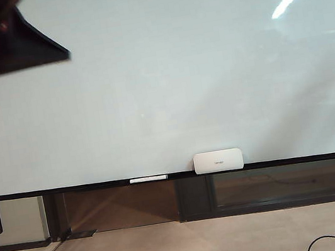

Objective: Reach to the right to find the marker pen, pick it up, and write the number 12 on the whiteboard.

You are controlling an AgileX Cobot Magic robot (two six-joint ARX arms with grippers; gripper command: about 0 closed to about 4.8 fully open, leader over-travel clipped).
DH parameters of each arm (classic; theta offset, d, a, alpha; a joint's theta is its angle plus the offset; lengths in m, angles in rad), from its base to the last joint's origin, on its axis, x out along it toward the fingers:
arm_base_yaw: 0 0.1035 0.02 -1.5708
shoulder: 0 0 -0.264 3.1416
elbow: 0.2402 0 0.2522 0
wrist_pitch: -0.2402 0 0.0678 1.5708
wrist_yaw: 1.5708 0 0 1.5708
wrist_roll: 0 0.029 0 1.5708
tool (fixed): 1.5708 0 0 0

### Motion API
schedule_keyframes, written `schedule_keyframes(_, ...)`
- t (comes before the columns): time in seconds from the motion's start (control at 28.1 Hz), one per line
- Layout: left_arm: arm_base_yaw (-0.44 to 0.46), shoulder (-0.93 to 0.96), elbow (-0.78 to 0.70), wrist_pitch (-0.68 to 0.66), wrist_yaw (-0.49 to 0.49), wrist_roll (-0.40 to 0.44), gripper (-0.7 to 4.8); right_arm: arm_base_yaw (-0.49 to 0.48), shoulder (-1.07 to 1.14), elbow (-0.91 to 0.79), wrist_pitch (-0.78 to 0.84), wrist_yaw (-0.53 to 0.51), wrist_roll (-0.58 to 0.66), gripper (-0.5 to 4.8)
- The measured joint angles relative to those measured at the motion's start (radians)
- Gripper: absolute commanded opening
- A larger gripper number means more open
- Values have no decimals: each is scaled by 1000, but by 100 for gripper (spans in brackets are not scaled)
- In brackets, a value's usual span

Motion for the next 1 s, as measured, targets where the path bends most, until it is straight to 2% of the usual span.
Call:
schedule_keyframes(0.04, 0, -80, 0, -63, -64, 11, -5, 32, -71, -59, 23, -3, 1, -1)
schedule_keyframes(0.14, 0, -189, 55, -208, -167, 43, -5, 127, -175, -138, 42, -27, 11, -1)
schedule_keyframes(0.25, -1, -221, 161, -376, -251, 75, -5, 290, -218, -151, -4, -42, 48, -2)
schedule_keyframes(0.28, 0, -221, 174, -393, -275, 76, -5, 324, -224, -149, -4, -42, 55, -2)
schedule_keyframes(0.32, 0, -220, 194, -416, -325, 92, -5, 397, -232, -138, -2, -42, 67, -2)
schedule_keyframes(0.46, 0, -220, 203, -430, -387, 161, -5, 589, -214, -47, -19, -3, 80, -2)
schedule_keyframes(0.61, 0, -220, 203, -362, -355, 208, -5, 685, -163, 67, -69, 5, 87, -2)
schedule_keyframes(0.75, 0, -220, 203, -254, -342, 230, -6, 725, -120, 165, -118, 19, 98, -2)
schedule_keyframes(0.85, 7, -220, 210, -238, -326, 242, -5, 738, -91, 247, -159, 20, 102, -2)
schedule_keyframes(1.0, 111, -218, 246, -295, -145, 229, -5, 742, -48, 354, -214, 21, 122, -2)
